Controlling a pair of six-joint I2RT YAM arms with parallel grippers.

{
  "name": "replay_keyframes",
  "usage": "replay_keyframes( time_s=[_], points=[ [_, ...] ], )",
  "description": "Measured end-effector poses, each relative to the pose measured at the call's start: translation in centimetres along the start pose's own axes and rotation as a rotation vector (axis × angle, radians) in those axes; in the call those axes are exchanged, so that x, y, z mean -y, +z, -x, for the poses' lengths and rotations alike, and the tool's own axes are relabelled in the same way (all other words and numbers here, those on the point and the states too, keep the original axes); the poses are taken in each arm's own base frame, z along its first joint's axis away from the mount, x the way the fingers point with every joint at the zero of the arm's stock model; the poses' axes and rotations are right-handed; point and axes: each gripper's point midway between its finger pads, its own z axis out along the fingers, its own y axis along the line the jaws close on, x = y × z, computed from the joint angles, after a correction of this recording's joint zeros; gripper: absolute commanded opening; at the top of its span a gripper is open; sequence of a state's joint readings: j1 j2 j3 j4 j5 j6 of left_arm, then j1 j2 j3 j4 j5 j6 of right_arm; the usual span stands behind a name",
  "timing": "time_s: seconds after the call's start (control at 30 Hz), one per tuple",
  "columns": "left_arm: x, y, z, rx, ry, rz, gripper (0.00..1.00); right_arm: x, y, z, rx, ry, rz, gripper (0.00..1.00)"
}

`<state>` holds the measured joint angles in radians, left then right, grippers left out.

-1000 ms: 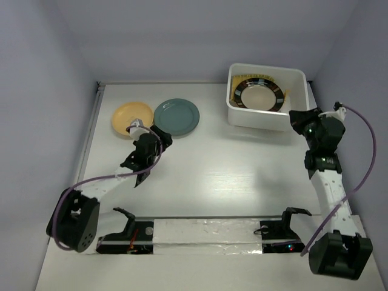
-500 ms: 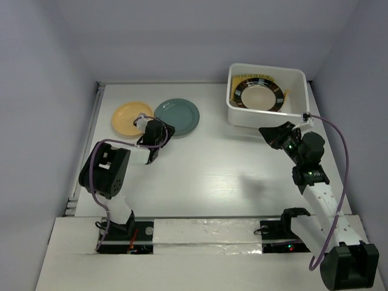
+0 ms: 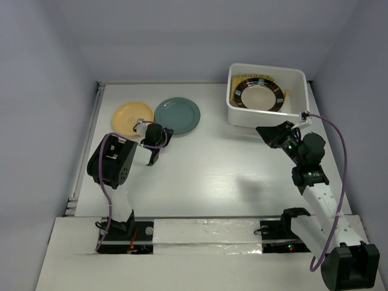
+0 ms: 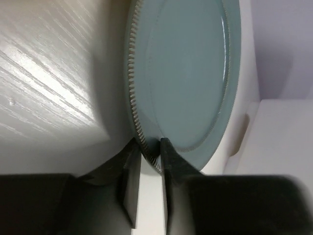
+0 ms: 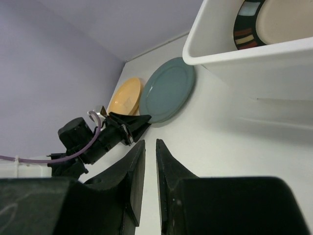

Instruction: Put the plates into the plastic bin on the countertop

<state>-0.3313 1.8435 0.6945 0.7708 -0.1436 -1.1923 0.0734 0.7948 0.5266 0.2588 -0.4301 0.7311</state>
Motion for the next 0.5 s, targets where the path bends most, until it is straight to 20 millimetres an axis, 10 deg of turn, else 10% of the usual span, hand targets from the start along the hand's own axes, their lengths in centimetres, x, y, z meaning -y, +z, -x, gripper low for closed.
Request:
replay_keyframes(
  time_s=[0.03,0.27,0.5],
  points=[
    [-0.1,0.1,0.0,0.003,-0.005,0.002,0.01,-0.1,0.0,0.0,0.000,0.001,0.004,0.21],
    [2.4,0.0,1.2,0.046,-0.066,-0.111,0.00,-0.8,-0.4,0.0,-0.003,-0.005,0.029,0.29],
    [0.9,-3.8,0.2,0.010,-0.045,-0.167,0.00,-2.6,-0.8,-1.4,-0.038,-0.017,0.084,0.76]
  ],
)
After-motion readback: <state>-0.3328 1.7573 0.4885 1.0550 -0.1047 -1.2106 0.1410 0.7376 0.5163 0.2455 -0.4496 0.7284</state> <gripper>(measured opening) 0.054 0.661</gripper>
